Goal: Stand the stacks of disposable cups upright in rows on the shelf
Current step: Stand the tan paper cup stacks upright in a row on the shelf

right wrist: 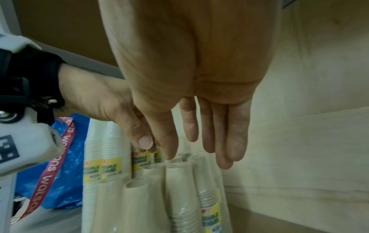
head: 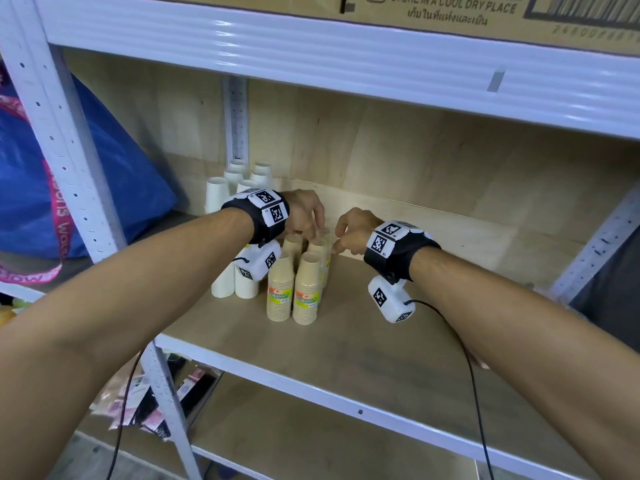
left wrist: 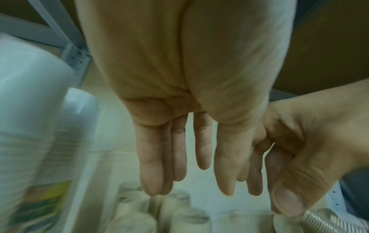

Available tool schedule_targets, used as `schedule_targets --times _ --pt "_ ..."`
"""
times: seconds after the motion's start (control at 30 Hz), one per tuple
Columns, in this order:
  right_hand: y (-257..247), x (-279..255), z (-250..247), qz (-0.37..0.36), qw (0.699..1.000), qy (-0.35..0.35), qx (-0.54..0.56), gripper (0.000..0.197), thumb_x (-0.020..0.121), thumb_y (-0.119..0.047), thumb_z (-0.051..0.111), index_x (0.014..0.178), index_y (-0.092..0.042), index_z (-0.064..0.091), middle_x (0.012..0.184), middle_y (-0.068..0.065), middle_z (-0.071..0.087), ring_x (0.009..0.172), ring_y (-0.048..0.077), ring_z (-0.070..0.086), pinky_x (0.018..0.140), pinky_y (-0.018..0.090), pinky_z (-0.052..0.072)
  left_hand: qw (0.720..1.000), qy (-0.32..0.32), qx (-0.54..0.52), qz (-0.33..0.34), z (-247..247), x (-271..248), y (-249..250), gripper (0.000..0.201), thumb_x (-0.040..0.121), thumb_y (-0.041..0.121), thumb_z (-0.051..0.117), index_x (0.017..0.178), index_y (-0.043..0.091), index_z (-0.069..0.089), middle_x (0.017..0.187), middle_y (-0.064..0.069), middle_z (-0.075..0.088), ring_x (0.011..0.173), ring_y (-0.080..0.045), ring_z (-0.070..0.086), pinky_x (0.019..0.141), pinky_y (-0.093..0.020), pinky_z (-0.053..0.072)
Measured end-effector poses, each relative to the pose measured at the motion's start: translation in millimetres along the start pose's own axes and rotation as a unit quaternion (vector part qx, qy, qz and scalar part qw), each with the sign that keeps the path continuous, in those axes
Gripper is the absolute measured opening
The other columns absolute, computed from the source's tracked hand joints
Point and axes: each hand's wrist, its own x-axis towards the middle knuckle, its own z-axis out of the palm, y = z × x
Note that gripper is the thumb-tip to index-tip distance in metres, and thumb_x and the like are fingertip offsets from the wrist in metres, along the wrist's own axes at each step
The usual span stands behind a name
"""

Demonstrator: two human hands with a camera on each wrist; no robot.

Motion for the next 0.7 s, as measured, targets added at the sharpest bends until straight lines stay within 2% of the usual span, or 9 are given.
schedule_targets --times 0.1,0.13,0.2,0.3,0.37,0.43,0.53,0.6,0.7 --pt "23 -8 -13 0.033 0.999 0.013 -0.015 0.033 0.077 -0.019 0.078 0.107 -0.009 0.067 0.092 0.004 0.062 0.083 0.022 0.064 0.054 0.02 0.042 0.999 0.022 0.028 0.026 0 13 24 0.031 0.075 0.019 0.08 0.103 0.024 0.067 0.087 0.003 0.064 0.077 -0.016 0.061 0.061 -0.023 0.049" --pt "32 -11 -17 0.044 0.999 0.02 -0.022 0.033 0.078 -0.018 0.077 0.108 -0.01 0.068 0.095 0.003 0.062 0.083 0.022 0.064 0.054 0.02 0.042 0.999 0.021 0.029 0.036 2 18 33 0.033 0.075 0.02 0.08 0.105 0.025 0.067 0.09 0.001 0.065 0.078 -0.017 0.062 0.064 -0.026 0.051" --pt "54 -18 -26 0.068 0.997 0.028 -0.031 0.031 0.08 -0.015 0.075 0.11 -0.008 0.068 0.102 0.003 0.059 0.084 0.021 0.063 0.055 0.023 0.045 0.998 0.007 0.022 0.06 6 28 51 0.036 0.076 0.019 0.08 0.109 0.023 0.067 0.093 -0.004 0.067 0.072 -0.019 0.061 0.064 -0.028 0.052" --pt "90 -31 -41 0.113 0.992 0.043 -0.033 0.029 0.082 -0.01 0.072 0.11 -0.003 0.067 0.107 0.007 0.059 0.093 0.025 0.065 0.077 0.034 0.055 0.994 -0.005 0.026 0.102 17 42 80 0.038 0.077 0.022 0.081 0.112 0.023 0.067 0.099 -0.003 0.066 0.078 -0.019 0.063 0.069 -0.03 0.055" --pt "114 -40 -50 0.14 0.988 0.058 -0.041 0.028 0.083 -0.009 0.071 0.11 0.0 0.068 0.108 0.01 0.06 0.094 0.027 0.065 0.087 0.036 0.055 0.992 -0.007 0.028 0.123 27 50 99 0.037 0.076 0.023 0.081 0.109 0.025 0.067 0.098 0.001 0.063 0.085 -0.019 0.063 0.077 -0.033 0.056" --pt "137 -50 -58 0.168 0.981 0.07 -0.064 0.027 0.084 -0.008 0.067 0.109 0.002 0.068 0.111 0.013 0.063 0.092 0.027 0.065 0.085 0.035 0.054 0.989 -0.006 0.039 0.144 39 59 117 0.035 0.076 0.025 0.081 0.108 0.028 0.067 0.097 0.006 0.058 0.091 -0.017 0.061 0.081 -0.031 0.052" --pt "168 -66 -65 0.205 0.973 0.072 -0.08 0.029 0.085 -0.014 0.069 0.109 0.002 0.068 0.114 0.015 0.066 0.1 0.03 0.067 0.086 0.036 0.056 0.982 -0.016 0.052 0.179 57 69 141 0.036 0.078 0.024 0.079 0.112 0.025 0.066 0.094 0.01 0.051 0.096 -0.016 0.056 0.084 -0.028 0.047" --pt "188 -75 -65 0.231 0.968 0.059 -0.081 0.032 0.083 -0.017 0.071 0.109 0.001 0.069 0.114 0.015 0.066 0.102 0.029 0.066 0.087 0.036 0.056 0.978 -0.034 0.055 0.196 71 76 156 0.038 0.079 0.024 0.079 0.114 0.024 0.065 0.097 0.007 0.053 0.099 -0.017 0.058 0.087 -0.029 0.049" --pt "220 -83 -59 0.277 0.957 0.054 -0.065 0.033 0.078 -0.016 0.073 0.107 -0.001 0.069 0.114 0.014 0.066 0.1 0.028 0.064 0.08 0.031 0.053 0.973 -0.057 0.054 0.219 93 86 175 0.041 0.077 0.026 0.08 0.116 0.023 0.066 0.094 0.006 0.057 0.098 -0.018 0.06 0.085 -0.029 0.051"
